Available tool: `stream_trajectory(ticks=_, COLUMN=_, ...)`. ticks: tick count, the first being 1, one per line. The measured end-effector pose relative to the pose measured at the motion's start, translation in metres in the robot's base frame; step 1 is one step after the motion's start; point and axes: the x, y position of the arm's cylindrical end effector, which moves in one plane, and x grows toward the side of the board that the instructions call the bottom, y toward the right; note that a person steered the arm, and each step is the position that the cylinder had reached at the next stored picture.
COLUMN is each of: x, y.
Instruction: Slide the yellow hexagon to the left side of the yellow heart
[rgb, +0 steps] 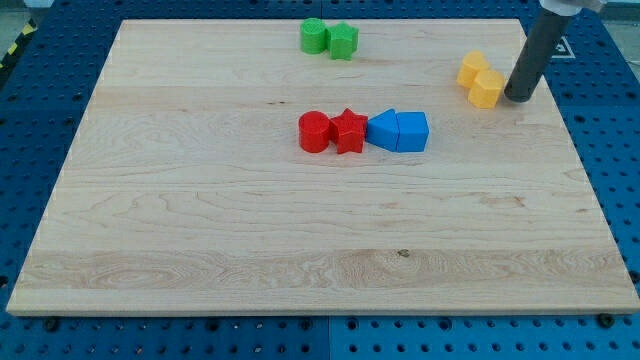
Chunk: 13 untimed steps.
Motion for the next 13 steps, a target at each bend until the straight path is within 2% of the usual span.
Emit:
stream_trajectory(ticks=3, x=0.001, y=-0.053)
stream_trajectory(ticks=5, x=0.041, y=-0.067)
stream_trajectory(ticks=6, x=0.029, y=-0.113)
stream_trajectory(ticks=13, x=0.026, y=-0.094)
